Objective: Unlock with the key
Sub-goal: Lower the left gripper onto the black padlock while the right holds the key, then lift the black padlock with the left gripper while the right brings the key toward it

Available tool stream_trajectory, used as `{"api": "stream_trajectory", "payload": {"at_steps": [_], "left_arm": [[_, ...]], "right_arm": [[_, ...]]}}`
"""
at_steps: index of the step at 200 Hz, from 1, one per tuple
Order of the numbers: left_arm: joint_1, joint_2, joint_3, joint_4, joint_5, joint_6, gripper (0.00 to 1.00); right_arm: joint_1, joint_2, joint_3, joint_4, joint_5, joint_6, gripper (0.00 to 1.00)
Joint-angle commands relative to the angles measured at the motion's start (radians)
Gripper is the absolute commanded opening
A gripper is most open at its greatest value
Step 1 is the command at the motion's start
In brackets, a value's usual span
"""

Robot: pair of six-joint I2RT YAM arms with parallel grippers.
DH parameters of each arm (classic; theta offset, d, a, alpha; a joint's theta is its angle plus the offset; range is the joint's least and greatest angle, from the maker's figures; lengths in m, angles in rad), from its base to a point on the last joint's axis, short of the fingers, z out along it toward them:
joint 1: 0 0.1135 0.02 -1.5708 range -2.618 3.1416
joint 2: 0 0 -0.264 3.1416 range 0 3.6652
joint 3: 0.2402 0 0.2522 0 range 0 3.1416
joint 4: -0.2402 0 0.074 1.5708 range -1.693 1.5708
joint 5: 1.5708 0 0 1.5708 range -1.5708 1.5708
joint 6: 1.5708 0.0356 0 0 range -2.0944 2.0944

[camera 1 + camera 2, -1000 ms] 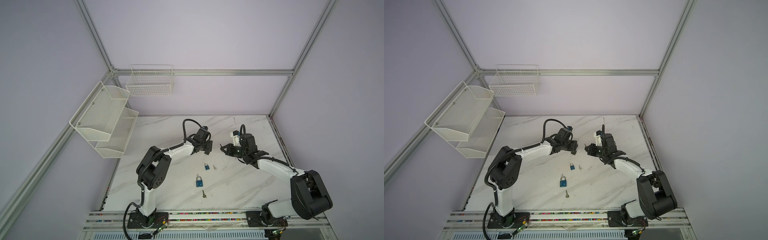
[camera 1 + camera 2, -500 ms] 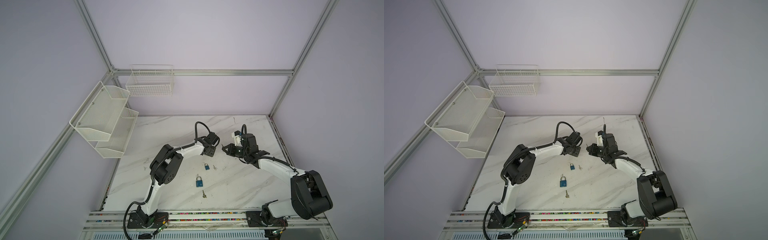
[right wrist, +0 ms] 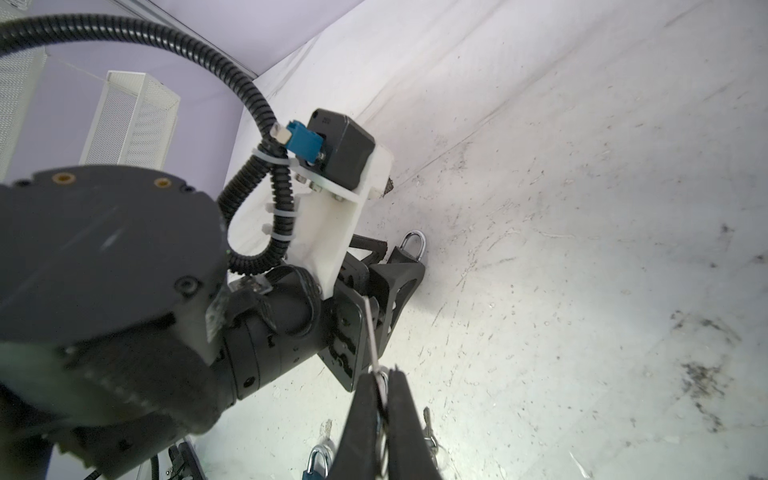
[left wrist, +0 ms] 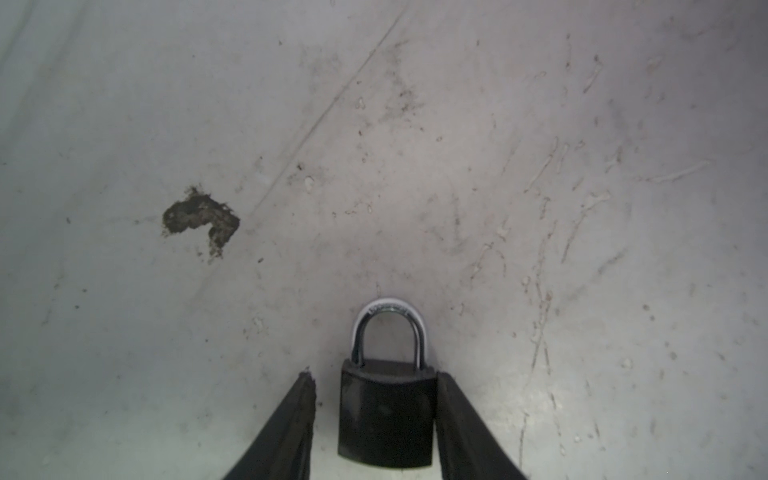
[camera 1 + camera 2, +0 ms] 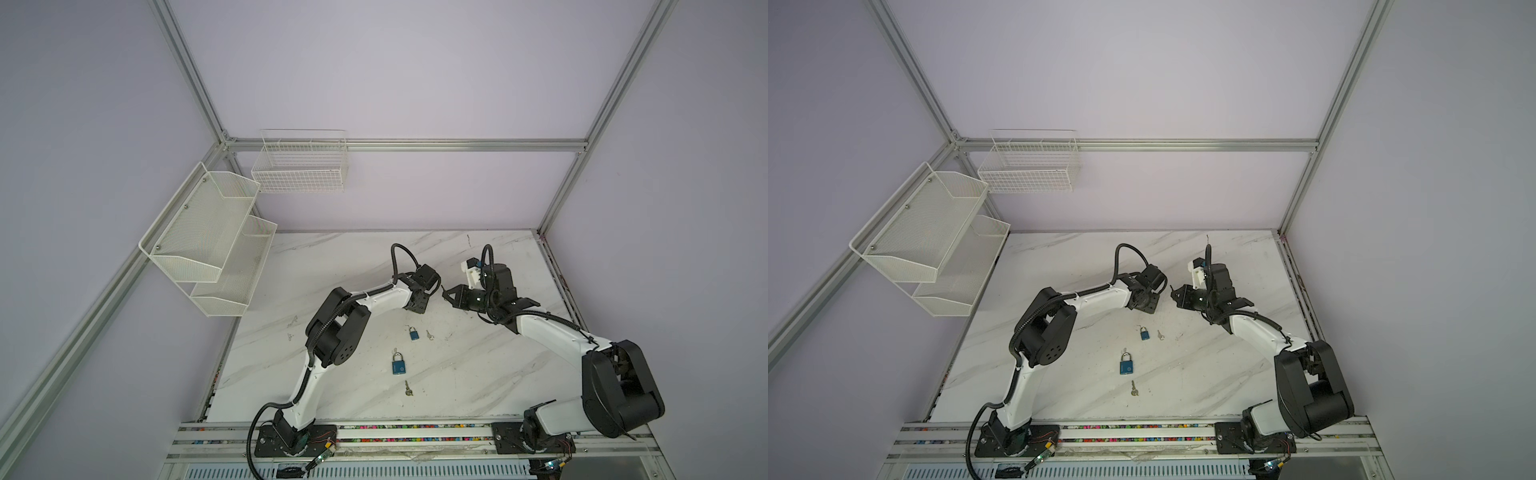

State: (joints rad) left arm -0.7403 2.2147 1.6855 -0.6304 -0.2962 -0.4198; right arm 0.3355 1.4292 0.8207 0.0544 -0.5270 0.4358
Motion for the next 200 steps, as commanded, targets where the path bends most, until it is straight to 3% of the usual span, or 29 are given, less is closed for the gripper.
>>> {"api": "stream_trajectory", "payload": {"at_steps": [1,43,135,200], "left_arm": [[0.0,0.014,0.078,-0.052,0.001,-0.063,0.47],[0.001,0.024,0.074,-0.053,0.053,-0.093,0.42],[0.008,0.052,0.101,-0.074,0.026,-0.112,0.31],[0.016,-0.052,0.098,-0.07,0.034,-0.208,0.2]], "right_arm": [[-0.006,0.003,0.017,-0.016,-0.021,-0.021,0.0],[-0.004,0.0,0.012,-0.018,-0.021,-0.028,0.0],[-0.005,-0.023,0.018,-0.043,-0.01,-0.041,0.0],[-0.006,-0.064,0.043,-0.142,0.069,-0.091,0.0]]}}
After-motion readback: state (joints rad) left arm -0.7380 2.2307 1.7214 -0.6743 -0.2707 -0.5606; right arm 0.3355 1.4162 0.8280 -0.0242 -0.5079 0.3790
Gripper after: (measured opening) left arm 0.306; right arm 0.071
